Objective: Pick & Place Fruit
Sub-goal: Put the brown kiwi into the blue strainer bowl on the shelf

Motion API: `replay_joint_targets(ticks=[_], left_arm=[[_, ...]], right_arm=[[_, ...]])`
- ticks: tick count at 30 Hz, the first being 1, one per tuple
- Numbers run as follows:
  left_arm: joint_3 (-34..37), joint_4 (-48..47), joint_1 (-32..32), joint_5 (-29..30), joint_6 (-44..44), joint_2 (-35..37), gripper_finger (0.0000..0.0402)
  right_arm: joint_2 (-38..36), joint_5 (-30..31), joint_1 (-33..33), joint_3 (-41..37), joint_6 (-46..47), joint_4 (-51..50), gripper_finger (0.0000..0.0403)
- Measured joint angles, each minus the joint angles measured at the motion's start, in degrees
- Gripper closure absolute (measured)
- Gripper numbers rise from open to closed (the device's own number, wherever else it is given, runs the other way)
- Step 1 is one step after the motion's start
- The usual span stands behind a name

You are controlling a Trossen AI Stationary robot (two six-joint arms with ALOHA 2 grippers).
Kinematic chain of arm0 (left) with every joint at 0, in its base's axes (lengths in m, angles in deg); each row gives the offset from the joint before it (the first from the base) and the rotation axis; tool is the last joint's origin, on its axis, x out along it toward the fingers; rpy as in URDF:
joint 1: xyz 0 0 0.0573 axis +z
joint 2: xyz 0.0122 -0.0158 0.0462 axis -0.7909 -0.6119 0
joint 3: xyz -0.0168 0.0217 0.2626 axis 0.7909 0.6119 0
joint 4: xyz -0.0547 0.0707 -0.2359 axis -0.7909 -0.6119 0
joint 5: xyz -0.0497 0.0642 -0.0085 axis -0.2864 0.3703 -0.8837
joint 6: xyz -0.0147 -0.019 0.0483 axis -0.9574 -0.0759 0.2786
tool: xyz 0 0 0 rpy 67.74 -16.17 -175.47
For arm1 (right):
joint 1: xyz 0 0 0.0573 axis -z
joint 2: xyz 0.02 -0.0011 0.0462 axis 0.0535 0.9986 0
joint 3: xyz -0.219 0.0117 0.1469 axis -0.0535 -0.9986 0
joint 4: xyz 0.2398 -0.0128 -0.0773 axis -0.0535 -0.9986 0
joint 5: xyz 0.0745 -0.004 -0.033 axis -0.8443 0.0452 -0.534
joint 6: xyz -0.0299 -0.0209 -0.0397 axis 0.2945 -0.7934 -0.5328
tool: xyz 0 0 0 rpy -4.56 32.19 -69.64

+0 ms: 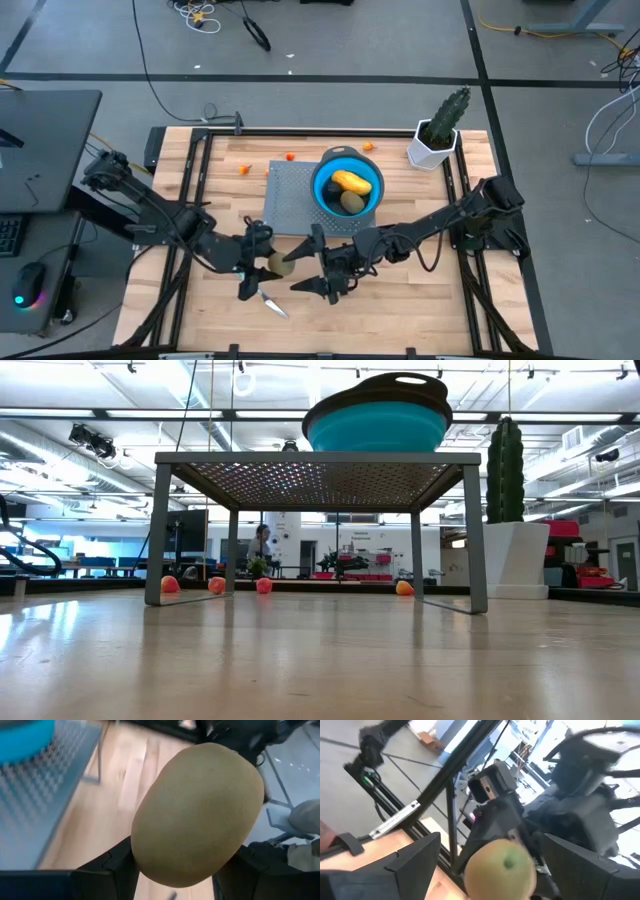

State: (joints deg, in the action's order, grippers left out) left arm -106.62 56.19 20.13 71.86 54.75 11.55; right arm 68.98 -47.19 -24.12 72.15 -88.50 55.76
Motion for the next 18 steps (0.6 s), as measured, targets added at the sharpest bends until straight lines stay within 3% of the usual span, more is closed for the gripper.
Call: replay_joint_targets(ticks=[6, 18], left_arm=[[-0.02, 6.16, 0.12, -0.66, 10.54, -0.37, 0.0178], [-0.09, 8.63, 0.75, 0.16, 13.91, -1.79, 0.0178]], right_arm=[[0.04, -1.42, 0.90, 0.00, 2.96, 0.74, 0.0047], [0.07, -1.40, 1.21, -0.02, 4.69, 1.55, 0.0047]])
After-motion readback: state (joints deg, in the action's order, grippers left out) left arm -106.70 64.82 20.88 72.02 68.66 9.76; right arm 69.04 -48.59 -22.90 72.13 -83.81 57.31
